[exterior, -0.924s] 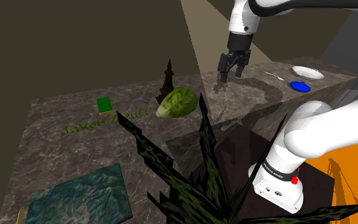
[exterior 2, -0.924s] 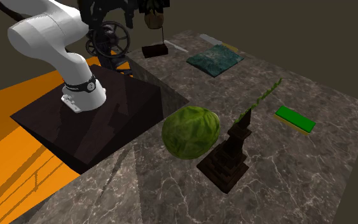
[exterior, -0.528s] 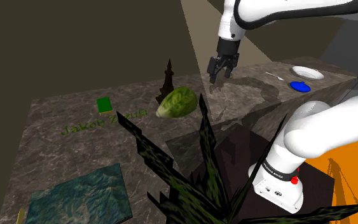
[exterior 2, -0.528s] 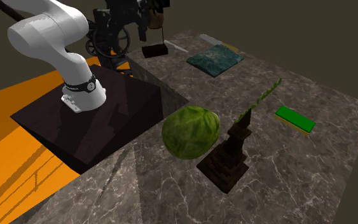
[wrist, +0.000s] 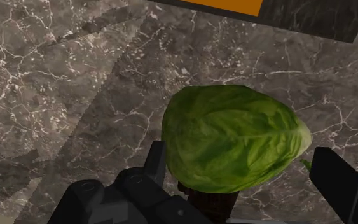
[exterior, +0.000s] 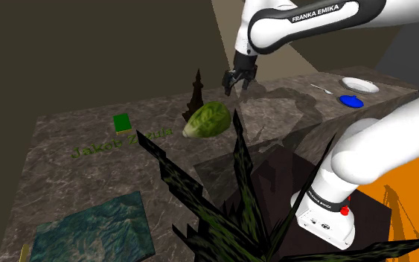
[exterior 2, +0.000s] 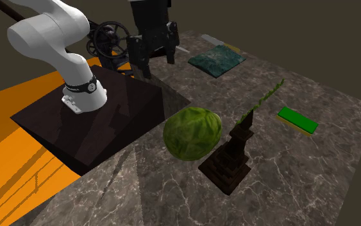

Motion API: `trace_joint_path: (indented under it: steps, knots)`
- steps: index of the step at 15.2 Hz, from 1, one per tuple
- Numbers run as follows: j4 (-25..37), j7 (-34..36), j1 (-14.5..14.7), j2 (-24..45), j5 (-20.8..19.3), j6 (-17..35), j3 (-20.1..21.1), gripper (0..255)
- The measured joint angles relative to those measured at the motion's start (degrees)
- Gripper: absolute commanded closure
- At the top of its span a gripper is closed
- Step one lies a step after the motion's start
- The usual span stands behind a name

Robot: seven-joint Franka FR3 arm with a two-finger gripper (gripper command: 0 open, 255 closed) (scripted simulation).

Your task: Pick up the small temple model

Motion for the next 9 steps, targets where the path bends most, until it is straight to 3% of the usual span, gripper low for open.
trace_joint_path:
  steps: [9]
  knots:
    - [7.6,5.2,-2.4,16.8,-7.3,18.3,1.9,0]
